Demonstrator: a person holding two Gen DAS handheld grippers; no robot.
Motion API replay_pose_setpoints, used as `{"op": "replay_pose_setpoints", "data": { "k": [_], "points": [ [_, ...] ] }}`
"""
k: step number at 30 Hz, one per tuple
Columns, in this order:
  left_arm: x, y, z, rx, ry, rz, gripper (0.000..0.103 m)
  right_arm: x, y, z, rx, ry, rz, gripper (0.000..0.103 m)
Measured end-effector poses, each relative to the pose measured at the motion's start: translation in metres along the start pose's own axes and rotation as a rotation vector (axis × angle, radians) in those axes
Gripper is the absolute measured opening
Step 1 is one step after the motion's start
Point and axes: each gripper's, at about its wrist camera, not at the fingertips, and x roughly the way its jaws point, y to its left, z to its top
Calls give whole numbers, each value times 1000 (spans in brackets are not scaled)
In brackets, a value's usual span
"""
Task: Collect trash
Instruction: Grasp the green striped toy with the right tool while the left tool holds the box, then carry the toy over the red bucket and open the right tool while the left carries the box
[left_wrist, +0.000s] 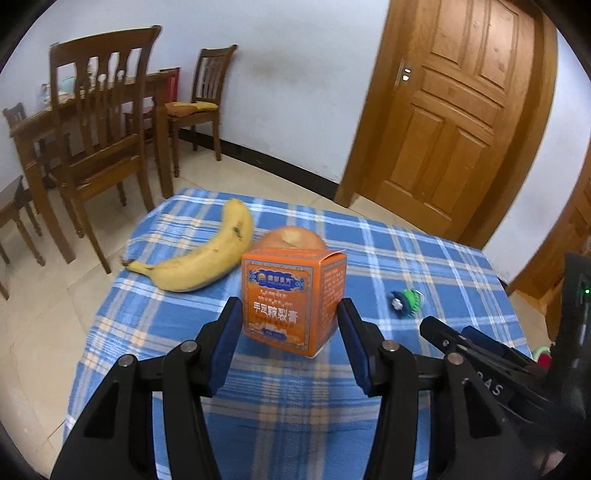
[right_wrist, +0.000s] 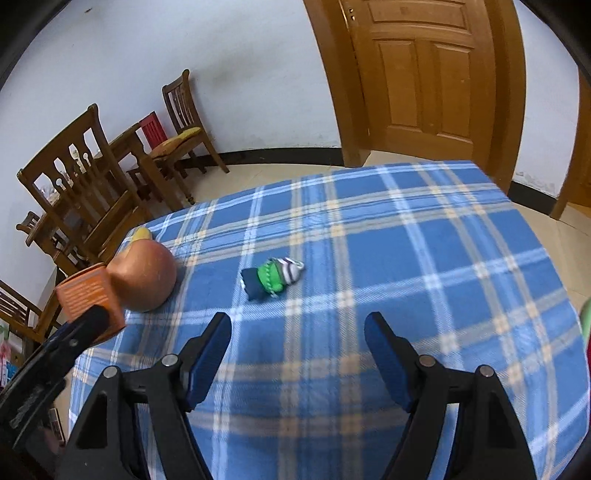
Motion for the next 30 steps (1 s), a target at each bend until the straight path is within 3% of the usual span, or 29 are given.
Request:
{"op": "replay_pose_setpoints", "data": {
  "k": [18, 21, 30],
  "points": [
    [10, 31, 5, -92, 20, 70, 51, 37, 29, 15, -82, 31, -42, 62],
    [10, 32, 5, -95, 19, 59, 51, 39, 34, 16, -108, 25, -70, 47],
    [5, 26, 5, -84, 4, 37, 51, 14, 20, 6, -51, 26, -15, 47]
  ]
}}
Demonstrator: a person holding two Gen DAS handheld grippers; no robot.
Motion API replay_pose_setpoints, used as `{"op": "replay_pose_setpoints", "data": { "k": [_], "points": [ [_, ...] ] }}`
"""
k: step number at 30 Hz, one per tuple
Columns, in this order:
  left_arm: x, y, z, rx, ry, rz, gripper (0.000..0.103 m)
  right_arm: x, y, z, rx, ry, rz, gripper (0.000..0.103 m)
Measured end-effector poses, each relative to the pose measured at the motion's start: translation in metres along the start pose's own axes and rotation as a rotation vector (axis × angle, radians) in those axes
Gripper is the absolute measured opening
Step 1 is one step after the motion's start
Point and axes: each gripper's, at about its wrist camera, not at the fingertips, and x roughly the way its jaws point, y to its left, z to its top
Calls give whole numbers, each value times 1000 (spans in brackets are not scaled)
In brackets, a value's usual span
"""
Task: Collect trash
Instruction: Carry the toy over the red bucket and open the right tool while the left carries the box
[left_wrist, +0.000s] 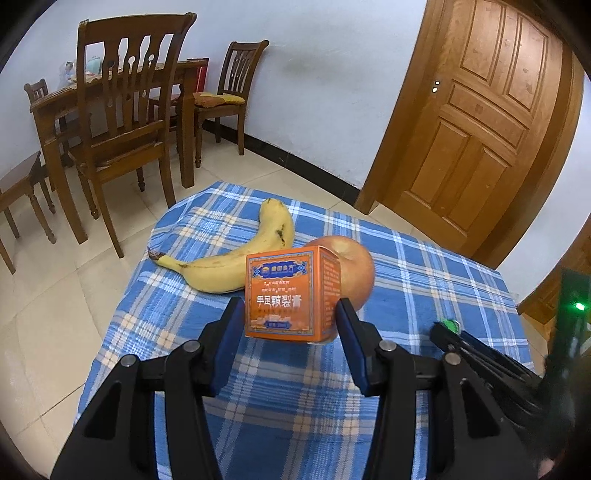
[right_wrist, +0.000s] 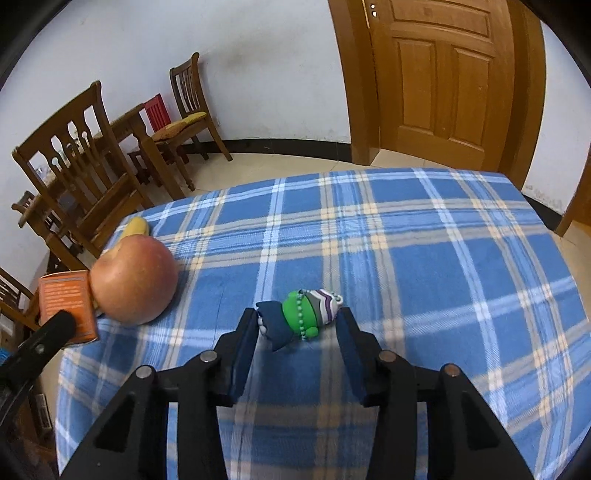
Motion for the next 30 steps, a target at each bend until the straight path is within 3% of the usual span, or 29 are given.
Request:
{"op": "replay_pose_setpoints", "data": {
  "k": [12, 24, 30],
  "points": [
    [-13, -17, -4, 55, -31, -40, 51, -71, -43, -39, 97, -46, 6, 47],
    [-30, -59, -18, 170, -36, -105, 51, -139, -109, -88, 256, -126, -98, 47],
    [-46, -85, -29, 206, -13, -171, 51, -169, -144, -111, 328, -159, -137, 47]
  ]
}}
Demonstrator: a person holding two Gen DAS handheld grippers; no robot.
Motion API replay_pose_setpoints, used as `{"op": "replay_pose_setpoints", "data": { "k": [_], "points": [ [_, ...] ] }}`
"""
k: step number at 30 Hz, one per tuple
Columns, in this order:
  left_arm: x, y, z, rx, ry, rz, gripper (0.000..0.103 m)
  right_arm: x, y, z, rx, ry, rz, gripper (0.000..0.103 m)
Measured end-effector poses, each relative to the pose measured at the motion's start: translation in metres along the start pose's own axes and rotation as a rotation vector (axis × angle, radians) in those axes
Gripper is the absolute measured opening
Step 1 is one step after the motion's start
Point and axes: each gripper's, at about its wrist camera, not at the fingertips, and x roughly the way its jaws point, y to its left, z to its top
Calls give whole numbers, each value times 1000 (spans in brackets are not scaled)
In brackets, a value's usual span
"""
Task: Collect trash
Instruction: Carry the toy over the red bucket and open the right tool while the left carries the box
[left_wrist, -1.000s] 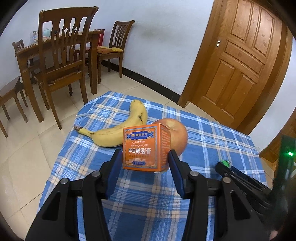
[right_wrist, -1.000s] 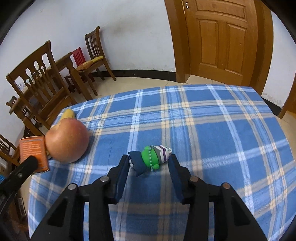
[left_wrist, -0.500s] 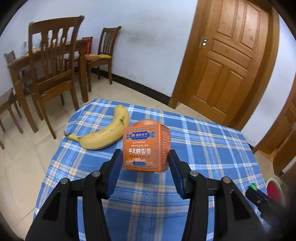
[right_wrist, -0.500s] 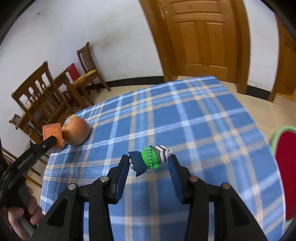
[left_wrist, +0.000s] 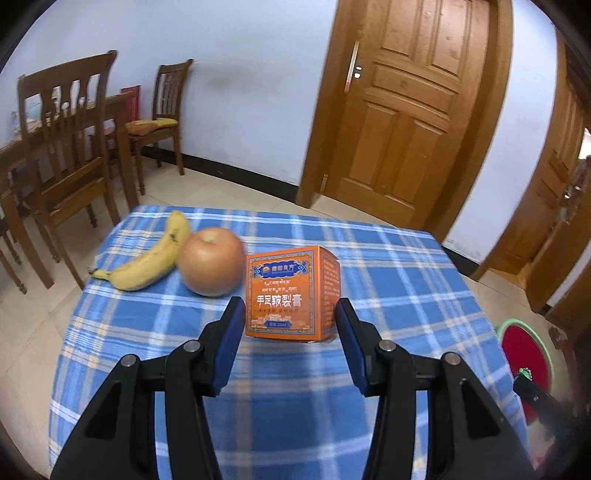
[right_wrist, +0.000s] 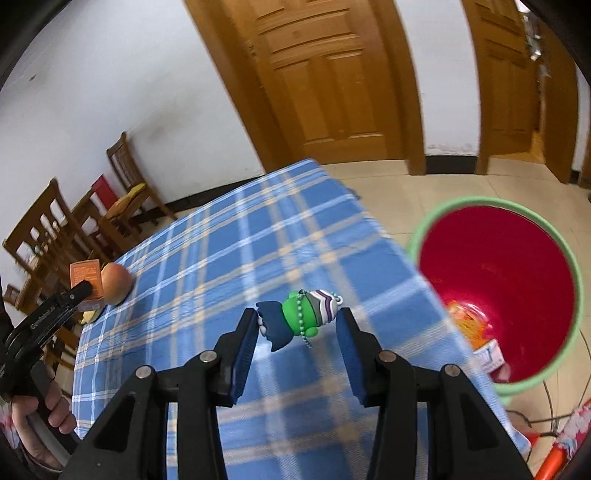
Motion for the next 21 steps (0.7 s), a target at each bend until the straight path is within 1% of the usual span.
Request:
{"op": "replay_pose_setpoints", "data": {
  "k": [5, 12, 21],
  "points": [
    [-5, -34, -7, 46, 28, -62, 51, -18, -36, -4, 65, -26, -21, 47],
    [-4, -92, -21, 111, 98, -163, 51, -34, -80, -8, 140, -59, -59, 47],
    [6, -155, -38, 198, 158, -230, 51, -38, -133, -13, 234, -63, -110, 47]
  ]
}}
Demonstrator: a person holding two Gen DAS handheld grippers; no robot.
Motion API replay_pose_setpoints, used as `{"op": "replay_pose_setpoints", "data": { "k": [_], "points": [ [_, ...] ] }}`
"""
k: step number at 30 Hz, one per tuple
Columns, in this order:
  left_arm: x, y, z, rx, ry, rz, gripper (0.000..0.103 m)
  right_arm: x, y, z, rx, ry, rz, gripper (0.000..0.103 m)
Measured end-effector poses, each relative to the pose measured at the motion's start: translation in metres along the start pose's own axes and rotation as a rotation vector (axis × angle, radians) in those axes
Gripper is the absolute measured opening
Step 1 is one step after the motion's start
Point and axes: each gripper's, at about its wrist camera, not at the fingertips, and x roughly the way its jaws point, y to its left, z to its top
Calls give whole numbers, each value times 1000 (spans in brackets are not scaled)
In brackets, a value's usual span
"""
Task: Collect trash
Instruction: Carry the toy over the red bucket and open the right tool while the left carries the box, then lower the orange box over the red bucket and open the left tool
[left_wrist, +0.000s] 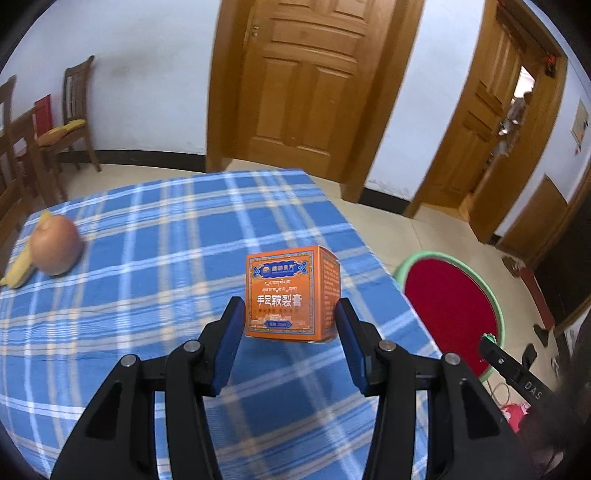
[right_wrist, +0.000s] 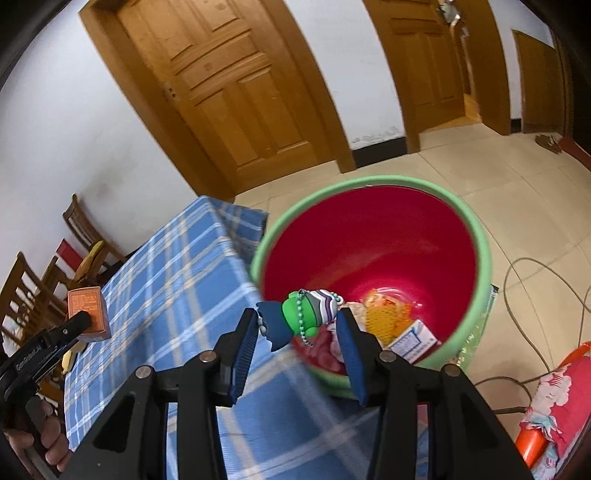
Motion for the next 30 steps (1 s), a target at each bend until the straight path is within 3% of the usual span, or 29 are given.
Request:
{"op": "replay_pose_setpoints", "data": {
  "k": [10, 12, 30],
  "points": [
    [22, -48, -1, 79, 46, -44, 51, 6, -26, 6, 48, 4, -20, 49],
    [26, -57, -2, 95, 53, -51, 51, 6, -29, 7, 54, 1, -13, 53],
    [64, -145, -18, 266, 125, -175, 51, -20, -53, 13, 101, -64, -12, 59]
  ]
}}
